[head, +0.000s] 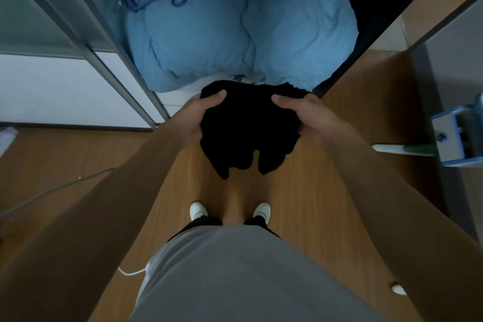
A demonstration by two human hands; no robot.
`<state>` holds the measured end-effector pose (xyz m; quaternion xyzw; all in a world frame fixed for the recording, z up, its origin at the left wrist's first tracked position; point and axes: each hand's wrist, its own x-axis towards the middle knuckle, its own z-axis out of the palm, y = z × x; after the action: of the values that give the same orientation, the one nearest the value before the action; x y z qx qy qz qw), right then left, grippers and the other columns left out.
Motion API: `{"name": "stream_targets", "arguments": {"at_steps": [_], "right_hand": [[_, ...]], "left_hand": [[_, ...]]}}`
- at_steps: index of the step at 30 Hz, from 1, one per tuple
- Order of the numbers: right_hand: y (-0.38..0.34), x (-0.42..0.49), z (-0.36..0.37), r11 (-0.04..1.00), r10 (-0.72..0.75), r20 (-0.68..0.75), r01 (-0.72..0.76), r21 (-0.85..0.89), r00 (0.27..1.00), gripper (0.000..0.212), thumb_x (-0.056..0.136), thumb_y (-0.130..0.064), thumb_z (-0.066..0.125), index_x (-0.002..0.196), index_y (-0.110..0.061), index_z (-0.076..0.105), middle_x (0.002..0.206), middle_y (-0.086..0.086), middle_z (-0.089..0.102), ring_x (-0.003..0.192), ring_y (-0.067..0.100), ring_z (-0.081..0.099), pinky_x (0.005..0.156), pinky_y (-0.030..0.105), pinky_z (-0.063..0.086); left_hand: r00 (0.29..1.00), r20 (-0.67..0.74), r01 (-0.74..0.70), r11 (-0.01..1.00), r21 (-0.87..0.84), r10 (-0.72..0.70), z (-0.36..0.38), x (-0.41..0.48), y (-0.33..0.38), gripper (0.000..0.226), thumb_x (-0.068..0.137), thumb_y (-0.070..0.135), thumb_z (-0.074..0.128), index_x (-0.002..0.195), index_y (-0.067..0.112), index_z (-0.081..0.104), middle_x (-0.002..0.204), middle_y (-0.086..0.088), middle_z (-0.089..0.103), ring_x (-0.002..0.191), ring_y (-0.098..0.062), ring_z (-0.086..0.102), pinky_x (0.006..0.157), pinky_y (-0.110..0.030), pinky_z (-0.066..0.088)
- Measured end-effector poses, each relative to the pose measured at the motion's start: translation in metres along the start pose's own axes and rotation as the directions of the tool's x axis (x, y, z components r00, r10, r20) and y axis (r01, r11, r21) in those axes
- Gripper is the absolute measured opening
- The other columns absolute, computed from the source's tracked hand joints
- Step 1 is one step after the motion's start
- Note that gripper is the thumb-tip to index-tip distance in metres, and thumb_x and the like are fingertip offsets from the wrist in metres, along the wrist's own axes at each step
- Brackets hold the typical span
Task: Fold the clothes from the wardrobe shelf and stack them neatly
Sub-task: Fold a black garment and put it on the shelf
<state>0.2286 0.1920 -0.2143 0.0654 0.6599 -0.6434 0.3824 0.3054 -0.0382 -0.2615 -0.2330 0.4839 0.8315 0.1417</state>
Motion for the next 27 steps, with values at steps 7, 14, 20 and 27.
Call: {"name": "stream_targets", "arguments": {"at_steps": [7, 14, 20, 27], "right_hand": [[0.001, 0.007, -0.024, 0.994, -0.055, -0.193, 0.036, -0.102, 0.980, 0.028, 0.091, -0.023, 0.071, 0.118, -0.013, 0.069, 0.106, 0.001, 0.077, 0.096, 0.015, 0.073, 0.083, 0.026, 0.059], [0.019, 0.007, -0.016, 0.940, -0.226, 0.004, 0.220, -0.262, 0.974, 0.069, 0.082, -0.023, 0.081, 0.143, -0.032, 0.049, 0.147, -0.006, 0.050, 0.131, 0.008, 0.050, 0.110, 0.025, 0.041], [0.018, 0.018, -0.003, 0.248, -0.312, 0.114, 0.197, -0.948, 0.943, 0.010, 0.090, -0.015, 0.068, 0.087, -0.010, 0.060, 0.100, 0.012, 0.066, 0.095, 0.026, 0.063, 0.081, 0.042, 0.053], [-0.003, 0.016, -0.013, 0.226, -0.286, 0.200, 0.269, -0.936, 0.937, 0.021, 0.096, -0.023, 0.065, 0.078, -0.011, 0.063, 0.115, 0.007, 0.060, 0.117, 0.032, 0.053, 0.100, 0.040, 0.044]], "left_hand": [[0.990, -0.142, -0.031, 0.991, -0.130, 0.013, 0.006, 0.003, 0.007, 0.043, 0.090, 0.028, 0.070, 0.127, 0.007, 0.063, 0.120, -0.013, 0.071, 0.109, -0.027, 0.069, 0.088, -0.035, 0.057], [0.968, -0.248, -0.027, 1.000, 0.008, 0.028, -0.003, 0.006, 0.017, 0.037, 0.080, 0.023, 0.078, 0.111, 0.005, 0.070, 0.102, -0.013, 0.076, 0.095, -0.027, 0.074, 0.074, -0.034, 0.059], [0.937, -0.342, -0.056, 0.997, 0.055, 0.072, -0.001, 0.011, 0.022, 0.041, 0.082, 0.022, 0.080, 0.116, 0.006, 0.063, 0.102, -0.011, 0.075, 0.083, -0.020, 0.076, 0.064, -0.029, 0.059], [0.966, -0.239, -0.089, 0.995, 0.045, 0.097, -0.015, 0.012, 0.031, 0.062, 0.091, 0.006, 0.068, 0.146, 0.021, 0.046, 0.119, -0.001, 0.067, 0.092, -0.010, 0.073, 0.072, -0.022, 0.057]]}}
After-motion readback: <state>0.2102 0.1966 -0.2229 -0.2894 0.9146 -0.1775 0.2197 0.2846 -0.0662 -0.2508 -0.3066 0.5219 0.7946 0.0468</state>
